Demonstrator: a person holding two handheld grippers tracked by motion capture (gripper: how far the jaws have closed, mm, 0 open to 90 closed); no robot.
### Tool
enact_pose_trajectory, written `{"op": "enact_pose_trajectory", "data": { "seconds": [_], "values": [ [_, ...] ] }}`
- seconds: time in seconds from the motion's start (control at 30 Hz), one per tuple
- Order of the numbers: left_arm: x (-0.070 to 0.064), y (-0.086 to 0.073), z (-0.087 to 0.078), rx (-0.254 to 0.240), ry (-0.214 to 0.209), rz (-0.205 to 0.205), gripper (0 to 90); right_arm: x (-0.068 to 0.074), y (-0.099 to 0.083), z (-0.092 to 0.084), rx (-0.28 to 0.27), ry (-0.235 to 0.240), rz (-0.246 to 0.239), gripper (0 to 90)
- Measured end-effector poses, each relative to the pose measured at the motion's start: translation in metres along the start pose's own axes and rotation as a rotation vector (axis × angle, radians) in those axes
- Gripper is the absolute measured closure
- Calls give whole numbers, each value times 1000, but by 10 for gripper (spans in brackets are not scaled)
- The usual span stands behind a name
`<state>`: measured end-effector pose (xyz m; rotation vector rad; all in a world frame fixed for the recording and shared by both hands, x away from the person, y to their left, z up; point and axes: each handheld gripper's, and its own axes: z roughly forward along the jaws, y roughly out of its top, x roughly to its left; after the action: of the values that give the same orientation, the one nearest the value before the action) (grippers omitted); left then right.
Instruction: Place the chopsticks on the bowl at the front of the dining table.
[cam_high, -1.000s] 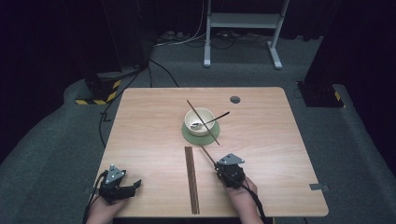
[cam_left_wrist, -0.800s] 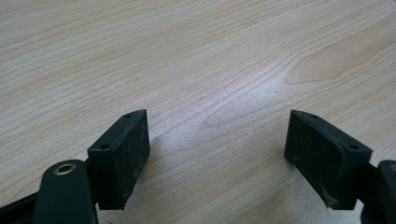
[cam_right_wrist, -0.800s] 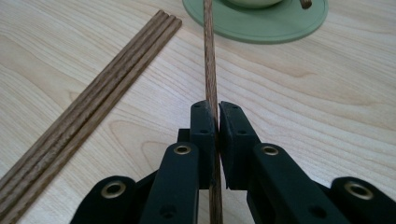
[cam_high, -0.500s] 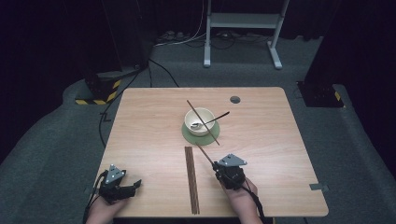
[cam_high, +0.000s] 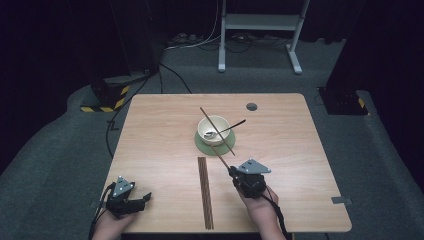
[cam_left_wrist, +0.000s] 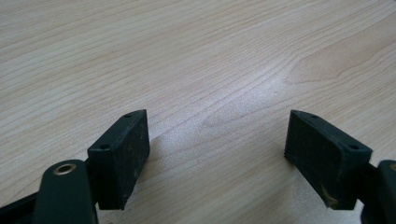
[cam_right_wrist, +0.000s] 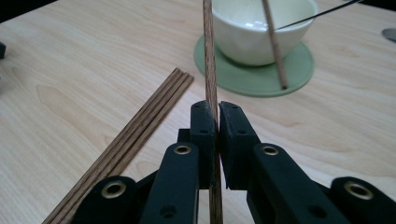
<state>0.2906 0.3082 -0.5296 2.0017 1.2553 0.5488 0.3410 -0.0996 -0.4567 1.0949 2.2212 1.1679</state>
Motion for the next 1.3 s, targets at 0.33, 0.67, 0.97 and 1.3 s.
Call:
{"op": "enact_pose_trajectory", "data": {
  "seconds": [0.33, 0.67, 0.97, 1.3],
  "values": [
    [0, 0, 0, -3, -1, -1, 222, -15, 20, -2, -13, -18, -18, 848],
    [0, 0, 0, 0, 1, -6, 222, -34, 43, 7, -7, -34, -15, 848],
    [0, 0, 0, -1, 0, -5, 221, -52, 66, 28, 9, -62, 8, 848],
    [0, 0, 0, 0, -1, -5, 221, -64, 80, 58, 63, -92, 31, 848]
  ]
}}
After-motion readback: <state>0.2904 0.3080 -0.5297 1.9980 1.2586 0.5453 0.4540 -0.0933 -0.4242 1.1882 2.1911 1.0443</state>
